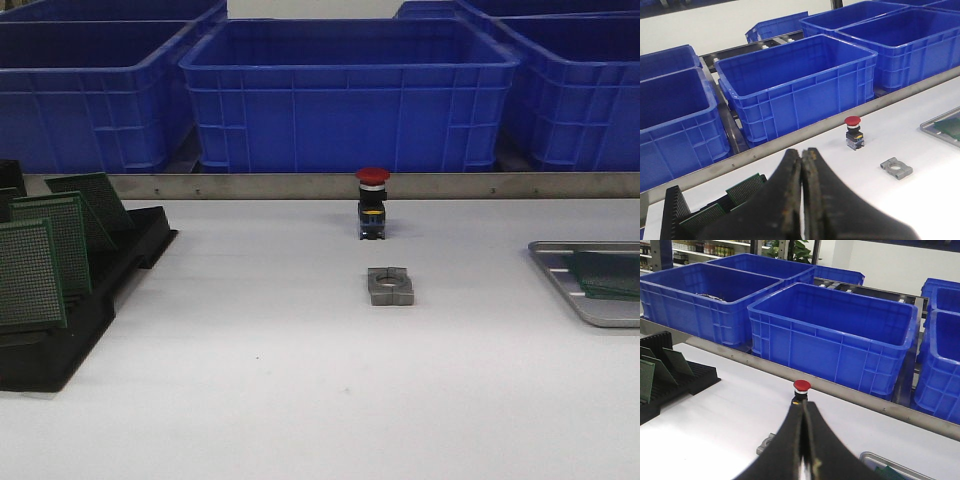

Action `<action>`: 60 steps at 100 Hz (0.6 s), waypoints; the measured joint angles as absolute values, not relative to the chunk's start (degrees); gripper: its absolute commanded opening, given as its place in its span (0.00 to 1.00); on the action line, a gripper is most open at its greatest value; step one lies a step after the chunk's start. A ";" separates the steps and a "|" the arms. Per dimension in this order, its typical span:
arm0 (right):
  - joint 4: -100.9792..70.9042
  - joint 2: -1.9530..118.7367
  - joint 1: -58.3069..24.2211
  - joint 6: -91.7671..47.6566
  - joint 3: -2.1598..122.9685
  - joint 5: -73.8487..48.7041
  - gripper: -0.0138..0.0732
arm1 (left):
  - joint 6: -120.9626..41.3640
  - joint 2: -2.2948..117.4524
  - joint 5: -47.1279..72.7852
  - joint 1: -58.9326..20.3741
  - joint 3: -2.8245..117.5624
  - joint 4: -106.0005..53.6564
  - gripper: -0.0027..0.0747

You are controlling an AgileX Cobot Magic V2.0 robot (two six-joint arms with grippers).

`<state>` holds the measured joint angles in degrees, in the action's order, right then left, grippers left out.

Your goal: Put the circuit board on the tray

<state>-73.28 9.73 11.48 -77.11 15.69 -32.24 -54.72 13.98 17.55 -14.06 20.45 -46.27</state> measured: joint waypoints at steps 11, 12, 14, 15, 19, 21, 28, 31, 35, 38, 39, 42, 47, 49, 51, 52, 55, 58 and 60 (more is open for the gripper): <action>-73.28 9.36 11.48 -77.11 15.57 -32.87 0.09 | -54.72 11.20 17.55 -14.06 18.70 -46.27 0.01; -73.28 9.36 11.48 -77.11 15.57 -32.99 0.09 | -54.72 11.08 17.55 -14.06 18.54 -46.27 0.01; -73.28 9.36 11.48 -77.11 15.57 -33.00 0.09 | -54.72 10.79 17.55 -14.06 18.43 -46.27 0.01; -73.28 9.36 11.48 -77.11 15.57 -33.17 0.09 | -54.72 10.77 17.55 -14.06 18.23 -46.27 0.01; -73.28 9.36 11.48 -77.11 15.57 -33.23 0.09 | -54.72 10.52 17.55 -14.06 18.13 -46.27 0.01; -73.28 9.36 11.48 -77.11 15.57 -33.23 0.09 | -54.72 10.53 17.55 -14.06 18.03 -46.27 0.01; -73.28 9.36 11.48 -77.11 15.57 -33.28 0.09 | -54.72 10.53 17.55 -14.06 18.03 -46.30 0.01; -73.28 9.36 11.48 -77.11 15.57 -33.37 0.09 | -54.72 10.53 17.55 -14.06 18.03 -46.44 0.01; -73.28 9.36 11.48 -77.11 15.57 -33.41 0.09 | -54.72 10.53 17.66 -14.06 18.03 -46.90 0.01; -73.28 9.36 11.48 -77.11 15.57 -33.53 0.09 | -54.72 10.53 17.77 -14.06 18.03 -47.15 0.01; -73.28 9.36 11.48 -77.11 15.57 -33.53 0.09 | -54.72 10.53 17.75 -14.06 18.03 -47.28 0.01; -73.28 9.36 11.48 -77.11 15.57 -33.58 0.09 | -54.72 10.53 17.89 -14.06 18.03 -47.41 0.01; -73.28 9.36 11.48 -77.11 15.57 -33.67 0.09 | -54.72 10.53 17.99 -14.06 18.03 -47.54 0.01; -73.28 9.36 11.48 -77.11 15.57 -33.67 0.09 | -54.72 10.53 17.99 -14.06 18.03 -47.54 0.01; -73.28 9.36 11.48 -77.11 15.57 -33.67 0.09 | -54.72 10.53 17.99 -14.06 18.03 -47.65 0.01; -73.28 9.36 11.48 -77.11 15.57 -33.67 0.09 | -54.72 10.53 17.99 -14.06 18.03 -47.65 0.01; -73.28 9.36 11.48 -77.11 15.57 -33.67 0.09 | -54.72 10.53 17.99 -14.06 18.03 -47.65 0.01; -73.28 9.36 11.48 -77.11 15.57 -33.67 0.09 | -54.72 10.53 18.01 -14.06 18.03 -47.65 0.01; -73.28 9.36 11.48 -77.11 15.57 -33.67 0.09 | -54.72 10.53 18.01 -14.06 18.03 -47.65 0.01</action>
<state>-73.28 9.36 11.48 -77.11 15.57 -33.67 -54.72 10.53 18.01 -14.06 18.03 -47.65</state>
